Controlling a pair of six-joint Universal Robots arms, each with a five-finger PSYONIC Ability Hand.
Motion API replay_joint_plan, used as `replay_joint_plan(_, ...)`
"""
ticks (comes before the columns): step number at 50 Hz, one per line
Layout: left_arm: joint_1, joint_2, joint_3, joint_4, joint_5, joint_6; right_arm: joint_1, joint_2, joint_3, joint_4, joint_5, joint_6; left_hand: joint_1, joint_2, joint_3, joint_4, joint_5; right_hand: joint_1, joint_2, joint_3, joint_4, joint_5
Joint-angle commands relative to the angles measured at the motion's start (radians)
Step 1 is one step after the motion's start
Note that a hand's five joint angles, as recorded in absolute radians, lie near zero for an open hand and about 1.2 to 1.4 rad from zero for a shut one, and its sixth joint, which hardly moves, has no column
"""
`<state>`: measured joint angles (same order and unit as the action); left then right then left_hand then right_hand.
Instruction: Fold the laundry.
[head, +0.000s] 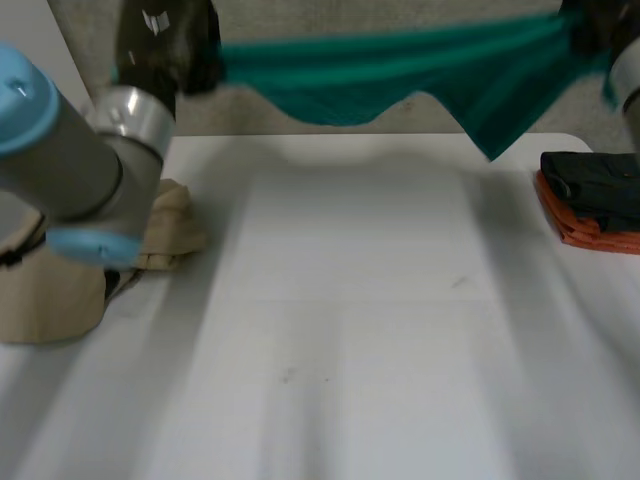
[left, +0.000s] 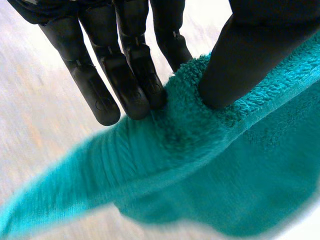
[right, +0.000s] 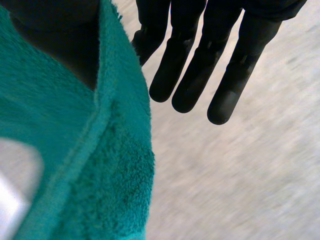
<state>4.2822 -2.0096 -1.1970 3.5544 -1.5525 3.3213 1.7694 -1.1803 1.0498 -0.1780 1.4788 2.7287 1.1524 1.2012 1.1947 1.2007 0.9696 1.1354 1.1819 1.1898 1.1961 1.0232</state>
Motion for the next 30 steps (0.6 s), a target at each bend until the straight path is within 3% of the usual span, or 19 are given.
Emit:
replay_joint_plan(1,-0.002,-0.021,-0.216,-0.043,0.002,0.02,-0.004,0.011,0.298,0.008,-0.094,-0.038,0.244,0.195,0.202,0.196,0.252,0.261,0.214,0.207,0.2,0.198)
replay_joint_plan(6,-0.007,-0.084,-0.352,-0.028,0.009,0.122,-0.004,0.062,0.461,0.008,-0.106,-0.144,0.244,0.195,0.202,0.196,0.252,0.261,0.214,0.207,0.2,0.198)
replay_joint_plan(13,-0.002,-0.158,-0.375,-0.026,0.015,0.228,-0.008,0.094,0.57,0.006,-0.089,-0.263,0.244,0.195,0.202,0.196,0.252,0.261,0.214,0.207,0.2,0.198)
replay_joint_plan(16,0.002,-0.147,-0.381,-0.035,0.018,0.238,-0.016,0.093,0.579,0.005,-0.088,-0.262,-0.505,-0.554,-0.547,-0.553,-0.496,0.261,0.214,0.207,0.2,0.198)
replay_joint_plan(17,0.002,-0.14,-0.383,-0.037,0.018,0.238,-0.021,0.093,0.581,0.005,-0.088,-0.262,-0.545,-0.594,-0.587,-0.593,-0.537,0.261,0.214,0.207,0.2,0.198)
replay_joint_plan(22,0.042,-0.035,-0.404,-0.045,0.022,0.231,-0.054,0.082,0.582,0.006,-0.088,-0.26,-0.648,-0.697,-0.69,-0.696,-0.64,0.261,0.214,0.207,0.2,0.198)
replay_joint_plan(30,0.188,0.103,-0.549,-0.098,0.169,0.23,-0.076,0.08,0.596,0.008,-0.088,-0.245,-0.505,-0.554,-0.547,-0.553,-0.496,0.261,0.214,0.207,0.2,0.198)
